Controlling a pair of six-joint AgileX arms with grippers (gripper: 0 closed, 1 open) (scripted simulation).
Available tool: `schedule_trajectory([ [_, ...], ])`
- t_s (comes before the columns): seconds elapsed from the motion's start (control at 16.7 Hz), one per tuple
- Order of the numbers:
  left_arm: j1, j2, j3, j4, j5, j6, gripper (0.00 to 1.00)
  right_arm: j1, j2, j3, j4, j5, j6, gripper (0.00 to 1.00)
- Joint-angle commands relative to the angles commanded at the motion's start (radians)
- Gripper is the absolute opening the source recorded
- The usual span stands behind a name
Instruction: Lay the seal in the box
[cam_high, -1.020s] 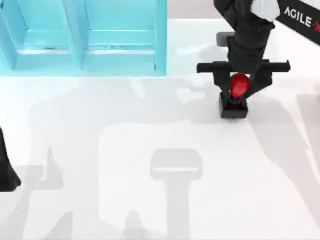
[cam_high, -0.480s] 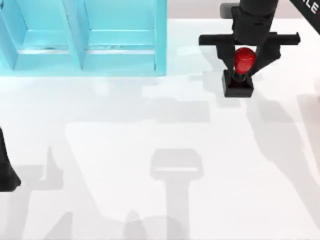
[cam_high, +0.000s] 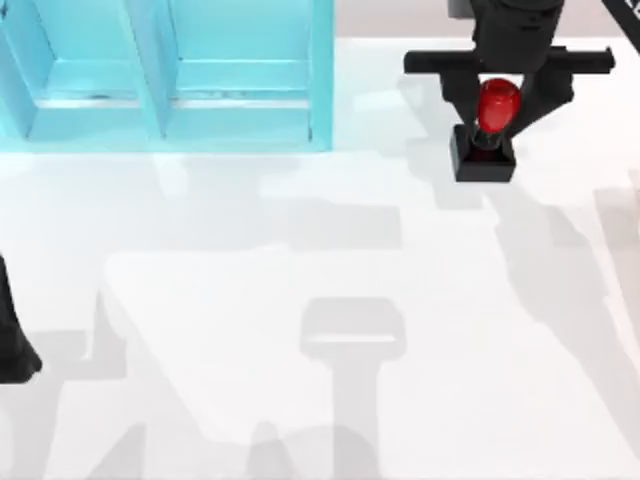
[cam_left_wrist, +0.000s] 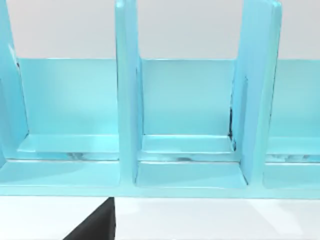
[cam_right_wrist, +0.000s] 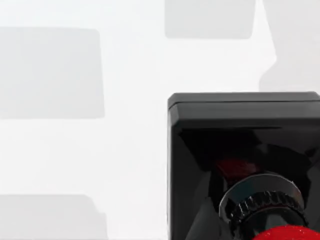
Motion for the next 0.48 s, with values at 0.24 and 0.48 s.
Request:
schedule_trajectory([
  [0.24,0.000,0.000,0.000,0.000,0.000,0.000,1.00,-0.027,-0.035,-0.038,0.018,-0.001,-0.032,0.00],
  [0.48,0.000,0.000,0.000,0.000,0.000,0.000,1.00,-0.181,-0.182,-0.225,0.084,0.000,-0.188,0.00],
])
